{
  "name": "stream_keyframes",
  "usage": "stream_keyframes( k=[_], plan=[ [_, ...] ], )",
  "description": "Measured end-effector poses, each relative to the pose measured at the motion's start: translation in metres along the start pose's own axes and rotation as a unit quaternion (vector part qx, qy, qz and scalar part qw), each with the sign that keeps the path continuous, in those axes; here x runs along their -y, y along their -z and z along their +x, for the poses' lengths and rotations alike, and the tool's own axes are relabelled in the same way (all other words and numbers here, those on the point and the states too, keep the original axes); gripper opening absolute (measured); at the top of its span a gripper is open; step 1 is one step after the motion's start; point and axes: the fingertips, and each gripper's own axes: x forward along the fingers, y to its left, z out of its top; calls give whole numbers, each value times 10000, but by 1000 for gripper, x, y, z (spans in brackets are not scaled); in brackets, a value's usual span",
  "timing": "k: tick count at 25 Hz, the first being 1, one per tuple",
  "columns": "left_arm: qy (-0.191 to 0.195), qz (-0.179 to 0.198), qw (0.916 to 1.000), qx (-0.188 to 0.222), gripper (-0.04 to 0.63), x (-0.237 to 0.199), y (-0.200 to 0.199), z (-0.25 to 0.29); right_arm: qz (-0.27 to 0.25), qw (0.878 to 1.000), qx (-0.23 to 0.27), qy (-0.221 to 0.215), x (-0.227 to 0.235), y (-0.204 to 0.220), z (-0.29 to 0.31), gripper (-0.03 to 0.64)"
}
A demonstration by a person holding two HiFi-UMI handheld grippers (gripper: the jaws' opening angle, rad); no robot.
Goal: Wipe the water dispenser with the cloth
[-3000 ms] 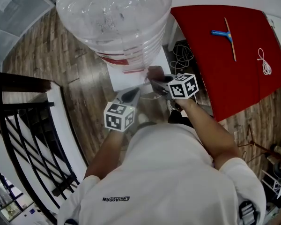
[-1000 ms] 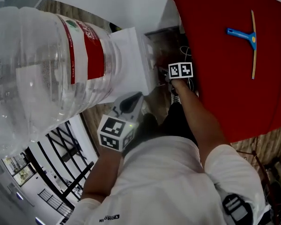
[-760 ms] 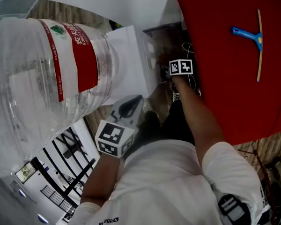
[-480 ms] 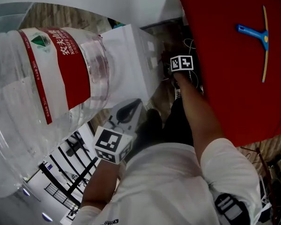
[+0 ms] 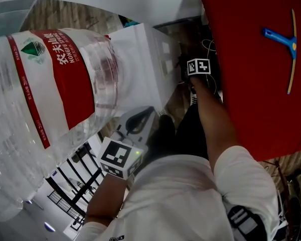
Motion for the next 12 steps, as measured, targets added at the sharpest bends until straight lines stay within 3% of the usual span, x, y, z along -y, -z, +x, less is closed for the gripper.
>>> stream_keyframes(
  k=[7, 12],
  plan=[
    [7, -19, 10000, 45, -11, 0, -3, -2, -425, 9973, 598, -97, -51, -22, -47, 58],
    [58, 44, 9999, 101, -11, 3, -11, 0, -533, 9886, 1037, -957, -121, -40, -127, 58]
  ],
)
